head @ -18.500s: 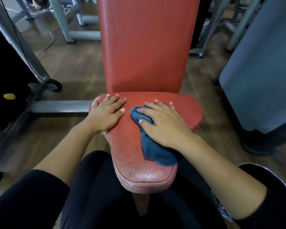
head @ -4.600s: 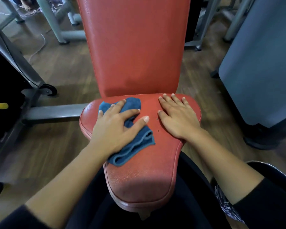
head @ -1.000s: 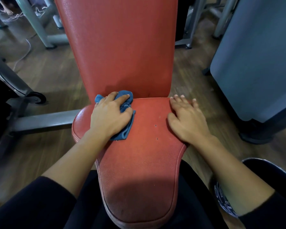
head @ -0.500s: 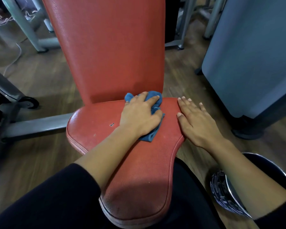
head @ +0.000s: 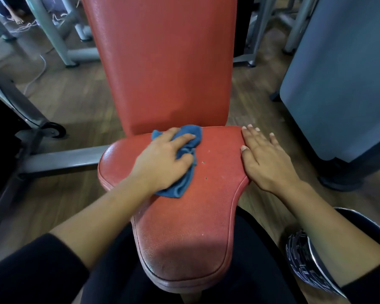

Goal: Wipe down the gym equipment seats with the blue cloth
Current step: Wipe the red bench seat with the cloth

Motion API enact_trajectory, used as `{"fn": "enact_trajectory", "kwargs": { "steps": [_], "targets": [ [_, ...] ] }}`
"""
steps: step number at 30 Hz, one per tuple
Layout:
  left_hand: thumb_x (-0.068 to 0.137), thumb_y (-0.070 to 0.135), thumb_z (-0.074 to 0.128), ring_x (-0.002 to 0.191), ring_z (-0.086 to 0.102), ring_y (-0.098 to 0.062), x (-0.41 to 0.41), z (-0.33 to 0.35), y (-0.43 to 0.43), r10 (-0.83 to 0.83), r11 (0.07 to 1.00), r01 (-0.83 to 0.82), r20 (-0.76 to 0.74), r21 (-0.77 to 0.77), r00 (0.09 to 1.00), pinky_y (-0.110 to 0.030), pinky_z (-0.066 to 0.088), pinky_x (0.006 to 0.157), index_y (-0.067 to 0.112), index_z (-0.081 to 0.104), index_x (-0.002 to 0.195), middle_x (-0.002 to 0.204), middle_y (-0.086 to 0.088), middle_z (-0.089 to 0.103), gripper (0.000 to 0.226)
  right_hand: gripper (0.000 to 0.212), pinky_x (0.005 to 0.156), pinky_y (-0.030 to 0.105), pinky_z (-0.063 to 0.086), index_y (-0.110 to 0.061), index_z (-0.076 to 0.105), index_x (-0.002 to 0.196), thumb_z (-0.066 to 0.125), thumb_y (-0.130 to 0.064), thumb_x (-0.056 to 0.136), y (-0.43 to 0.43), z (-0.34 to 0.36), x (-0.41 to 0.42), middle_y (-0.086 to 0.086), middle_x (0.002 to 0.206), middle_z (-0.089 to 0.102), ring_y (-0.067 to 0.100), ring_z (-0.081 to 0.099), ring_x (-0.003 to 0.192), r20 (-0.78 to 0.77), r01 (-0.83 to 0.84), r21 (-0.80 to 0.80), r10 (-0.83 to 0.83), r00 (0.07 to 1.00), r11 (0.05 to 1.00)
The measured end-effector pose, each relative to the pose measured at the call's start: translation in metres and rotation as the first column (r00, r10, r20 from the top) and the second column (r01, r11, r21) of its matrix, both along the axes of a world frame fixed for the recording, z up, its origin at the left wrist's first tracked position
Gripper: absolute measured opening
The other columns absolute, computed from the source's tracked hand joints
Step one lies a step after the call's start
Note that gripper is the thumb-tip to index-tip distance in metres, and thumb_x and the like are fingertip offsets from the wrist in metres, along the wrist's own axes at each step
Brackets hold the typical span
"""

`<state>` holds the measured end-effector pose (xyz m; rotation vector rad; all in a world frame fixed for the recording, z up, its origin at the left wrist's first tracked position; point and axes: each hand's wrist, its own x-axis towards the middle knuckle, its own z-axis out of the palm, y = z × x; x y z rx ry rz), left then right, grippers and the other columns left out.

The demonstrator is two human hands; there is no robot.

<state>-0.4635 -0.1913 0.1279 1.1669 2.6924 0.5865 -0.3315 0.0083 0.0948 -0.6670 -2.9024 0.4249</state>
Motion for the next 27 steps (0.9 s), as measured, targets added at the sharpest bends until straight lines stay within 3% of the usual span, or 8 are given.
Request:
{"fn": "enact_trajectory", "kwargs": {
  "steps": [4, 9, 14, 17, 21, 24, 27],
  "targets": [
    [0.074, 0.050, 0.035, 0.135, 0.034, -0.023, -0.030, -0.001, -0.057, 0.185, 0.983, -0.186, -0.051, -0.003, 0.981, -0.034, 0.026, 0.110, 0.036, 0.047, 0.137, 0.150, 0.000, 0.035, 0.066, 0.069, 0.118, 0.031, -0.003, -0.016, 0.015, 0.153, 0.010, -0.043, 0.090, 0.000, 0.001, 0.000, 0.000, 0.160, 0.013, 0.010, 0.007, 0.147, -0.007, -0.011, -0.002, 0.011, 1.000, 1.000],
    [0.089, 0.036, 0.050, 0.133, 0.034, -0.026, -0.031, -0.003, -0.063, 0.378, 0.926, -0.374, -0.085, 0.053, 0.922, -0.039, 0.031, 0.106, 0.033, 0.052, 0.134, 0.149, -0.002, 0.037, 0.045, 0.070, 0.117, 0.029, -0.002, -0.012, 0.019, 0.152, 0.012, -0.041, 0.090, -0.001, -0.001, -0.003, 0.004, 0.159, 0.017, 0.014, 0.011, 0.147, -0.032, -0.005, -0.002, 0.005, 0.999, 1.000],
    [0.067, 0.056, 0.024, 0.134, 0.036, -0.020, 0.012, 0.000, -0.045, 0.205, 0.977, -0.199, -0.076, 0.079, 0.976, -0.024, 0.021, 0.109, 0.033, 0.056, 0.130, 0.148, -0.002, 0.040, 0.074, 0.070, 0.117, 0.029, -0.002, -0.010, 0.020, 0.152, 0.013, -0.040, 0.089, -0.002, -0.003, -0.006, 0.007, 0.159, 0.018, 0.017, 0.012, 0.147, -0.045, -0.007, -0.010, 0.007, 0.999, 1.000],
    [0.073, 0.050, 0.033, 0.133, 0.032, -0.011, 0.043, 0.006, -0.039, 0.067, 0.991, -0.060, -0.050, 0.121, 0.997, -0.005, 0.011, 0.098, 0.038, 0.053, 0.131, 0.148, 0.005, 0.039, 0.063, 0.071, 0.117, 0.028, -0.003, -0.010, 0.019, 0.152, 0.012, -0.041, 0.089, -0.001, -0.003, -0.006, 0.007, 0.159, 0.017, 0.017, 0.012, 0.147, -0.040, -0.007, -0.013, 0.007, 0.999, 1.000],
    [0.078, 0.040, 0.047, 0.131, 0.030, -0.003, 0.069, 0.014, -0.034, -0.102, 0.984, 0.106, -0.036, 0.143, 0.994, 0.007, 0.004, 0.094, 0.040, 0.052, 0.132, 0.148, 0.012, 0.037, 0.055, 0.070, 0.117, 0.028, -0.003, -0.010, 0.020, 0.152, 0.014, -0.040, 0.089, -0.001, -0.002, -0.006, 0.008, 0.159, 0.018, 0.018, 0.013, 0.147, -0.052, -0.010, -0.015, 0.009, 0.999, 1.000],
    [0.075, 0.041, 0.047, 0.130, 0.031, -0.001, 0.060, 0.013, -0.031, -0.085, 0.986, 0.082, 0.014, 0.147, 0.996, 0.007, 0.007, 0.094, 0.042, 0.049, 0.133, 0.148, 0.012, 0.037, 0.059, 0.070, 0.117, 0.029, -0.002, -0.010, 0.020, 0.152, 0.014, -0.040, 0.089, -0.001, -0.001, -0.006, 0.008, 0.159, 0.018, 0.018, 0.013, 0.147, -0.050, -0.012, -0.014, 0.011, 0.999, 1.000],
    [0.072, 0.045, 0.042, 0.133, 0.037, -0.009, 0.030, 0.005, -0.028, 0.004, 0.993, -0.007, 0.031, 0.118, 1.000, -0.012, 0.021, 0.103, 0.042, 0.047, 0.135, 0.148, 0.008, 0.039, 0.063, 0.070, 0.117, 0.029, -0.002, -0.010, 0.020, 0.152, 0.013, -0.039, 0.089, -0.001, -0.002, -0.006, 0.007, 0.159, 0.018, 0.017, 0.012, 0.147, -0.052, -0.011, -0.017, 0.010, 0.999, 1.000]
  ]
}}
